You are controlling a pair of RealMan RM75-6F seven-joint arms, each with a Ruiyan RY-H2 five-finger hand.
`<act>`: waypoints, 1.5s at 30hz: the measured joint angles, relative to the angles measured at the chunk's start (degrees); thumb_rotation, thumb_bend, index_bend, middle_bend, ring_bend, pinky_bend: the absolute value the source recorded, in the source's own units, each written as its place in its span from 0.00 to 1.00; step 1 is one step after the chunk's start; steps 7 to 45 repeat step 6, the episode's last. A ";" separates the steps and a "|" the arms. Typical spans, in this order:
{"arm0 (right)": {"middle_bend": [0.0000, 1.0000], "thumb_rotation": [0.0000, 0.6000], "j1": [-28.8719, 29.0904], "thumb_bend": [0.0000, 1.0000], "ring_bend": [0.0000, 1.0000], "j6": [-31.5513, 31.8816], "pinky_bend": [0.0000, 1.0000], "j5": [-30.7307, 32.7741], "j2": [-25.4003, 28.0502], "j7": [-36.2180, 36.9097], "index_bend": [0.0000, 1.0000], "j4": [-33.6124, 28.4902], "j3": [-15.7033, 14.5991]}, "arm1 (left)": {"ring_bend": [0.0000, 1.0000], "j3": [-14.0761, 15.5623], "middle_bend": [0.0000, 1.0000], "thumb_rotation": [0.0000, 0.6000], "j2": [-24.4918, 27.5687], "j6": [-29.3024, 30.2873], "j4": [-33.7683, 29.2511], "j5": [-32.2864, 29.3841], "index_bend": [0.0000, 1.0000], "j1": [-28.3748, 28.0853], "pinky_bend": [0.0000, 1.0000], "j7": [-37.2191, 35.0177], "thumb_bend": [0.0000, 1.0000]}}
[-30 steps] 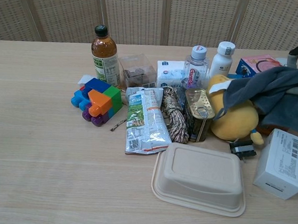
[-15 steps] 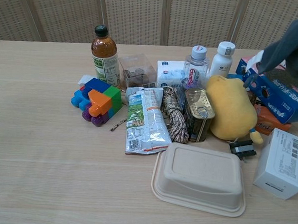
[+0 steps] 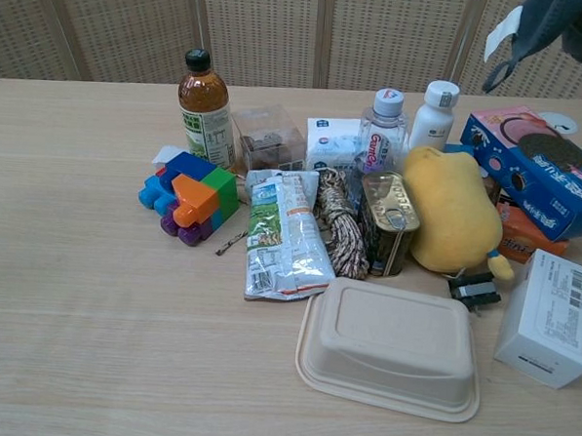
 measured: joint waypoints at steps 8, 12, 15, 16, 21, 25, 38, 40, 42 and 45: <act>1.00 1.00 0.35 0.20 1.00 0.39 0.92 0.98 1.09 -1.78 0.62 -2.37 0.22 | 0.00 0.12 0.00 1.00 -0.18 0.59 0.68 0.25 0.00 0.30 0.00 -0.72 0.13; 1.00 1.00 0.35 0.20 1.00 0.39 0.92 0.98 1.09 -1.78 0.62 -2.37 0.22 | 0.00 0.12 0.00 1.00 -0.18 0.59 0.68 0.25 0.00 0.30 0.00 -0.72 0.13; 1.00 1.00 0.35 0.20 1.00 0.39 0.92 0.98 1.09 -1.78 0.62 -2.37 0.22 | 0.00 0.12 0.00 1.00 -0.18 0.59 0.68 0.25 0.00 0.30 0.00 -0.72 0.13; 1.00 1.00 0.35 0.20 1.00 0.39 0.92 0.98 1.09 -1.78 0.62 -2.37 0.22 | 0.00 0.12 0.00 1.00 -0.18 0.59 0.68 0.25 0.00 0.30 0.00 -0.72 0.13; 1.00 1.00 0.35 0.20 1.00 0.39 0.92 0.98 1.09 -1.78 0.62 -2.37 0.22 | 0.00 0.12 0.00 1.00 -0.18 0.59 0.68 0.25 0.00 0.30 0.00 -0.72 0.13; 1.00 1.00 0.35 0.20 1.00 0.39 0.92 0.98 1.09 -1.78 0.62 -2.37 0.22 | 0.00 0.12 0.00 1.00 -0.18 0.59 0.68 0.25 0.00 0.30 0.00 -0.72 0.13; 1.00 1.00 0.35 0.20 1.00 0.39 0.92 0.98 1.09 -1.78 0.62 -2.37 0.22 | 0.00 0.12 0.00 1.00 -0.18 0.59 0.68 0.25 0.00 0.30 0.00 -0.72 0.13; 1.00 1.00 0.35 0.20 1.00 0.39 0.92 0.98 1.09 -1.78 0.62 -2.37 0.22 | 0.00 0.12 0.00 1.00 -0.18 0.59 0.68 0.25 0.00 0.30 0.00 -0.72 0.13; 1.00 1.00 0.35 0.20 1.00 0.39 0.92 0.98 1.09 -1.78 0.62 -2.37 0.22 | 0.00 0.12 0.00 1.00 -0.18 0.59 0.68 0.25 0.00 0.30 0.00 -0.72 0.13; 1.00 1.00 0.35 0.20 1.00 0.39 0.92 0.98 1.09 -1.78 0.62 -2.37 0.22 | 0.00 0.12 0.00 1.00 -0.18 0.59 0.68 0.25 0.00 0.30 0.00 -0.72 0.13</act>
